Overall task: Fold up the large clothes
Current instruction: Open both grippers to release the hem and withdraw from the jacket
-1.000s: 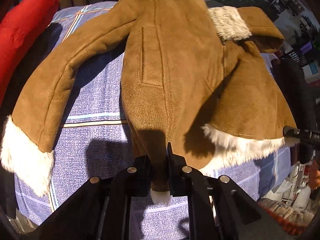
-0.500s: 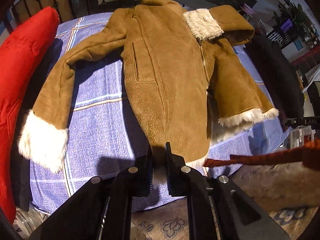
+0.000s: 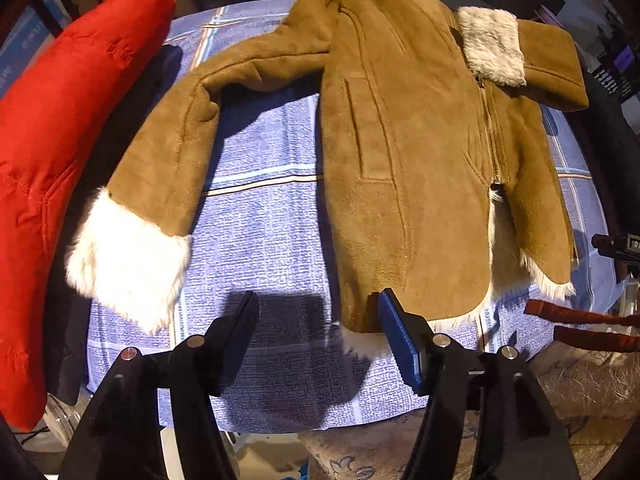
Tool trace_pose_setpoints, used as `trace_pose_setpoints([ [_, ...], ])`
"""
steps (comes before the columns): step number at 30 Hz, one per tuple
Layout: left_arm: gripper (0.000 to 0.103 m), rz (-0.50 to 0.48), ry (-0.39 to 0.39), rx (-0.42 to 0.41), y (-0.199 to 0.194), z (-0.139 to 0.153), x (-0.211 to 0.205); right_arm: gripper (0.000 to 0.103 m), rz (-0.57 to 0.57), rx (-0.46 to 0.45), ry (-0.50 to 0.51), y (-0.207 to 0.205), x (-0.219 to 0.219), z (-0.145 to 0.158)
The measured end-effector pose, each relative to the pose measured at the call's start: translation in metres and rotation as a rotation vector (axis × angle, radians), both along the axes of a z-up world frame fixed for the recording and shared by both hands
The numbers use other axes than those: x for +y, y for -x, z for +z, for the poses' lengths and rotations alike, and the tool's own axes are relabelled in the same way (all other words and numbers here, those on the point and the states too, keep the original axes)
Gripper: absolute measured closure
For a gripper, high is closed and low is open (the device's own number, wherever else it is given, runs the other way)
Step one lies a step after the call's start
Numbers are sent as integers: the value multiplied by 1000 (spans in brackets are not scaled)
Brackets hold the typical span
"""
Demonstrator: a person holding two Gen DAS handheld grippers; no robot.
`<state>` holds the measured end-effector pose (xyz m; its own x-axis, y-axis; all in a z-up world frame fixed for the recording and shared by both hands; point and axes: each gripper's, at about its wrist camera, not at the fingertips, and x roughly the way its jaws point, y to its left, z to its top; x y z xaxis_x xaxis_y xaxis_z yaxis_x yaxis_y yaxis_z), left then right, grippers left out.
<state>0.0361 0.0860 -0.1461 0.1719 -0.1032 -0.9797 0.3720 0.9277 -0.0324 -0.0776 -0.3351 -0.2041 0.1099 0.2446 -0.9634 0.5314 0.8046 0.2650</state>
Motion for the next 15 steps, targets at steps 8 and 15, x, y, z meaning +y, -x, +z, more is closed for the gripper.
trace_pose_setpoints([
  [8, 40, 108, 21, -8, 5, 10, 18, 22, 343, 41, 178, -50, 72, -21],
  [15, 39, 67, 34, -41, 9, 22, -5, 84, 395, 79, 200, -55, 67, -32],
])
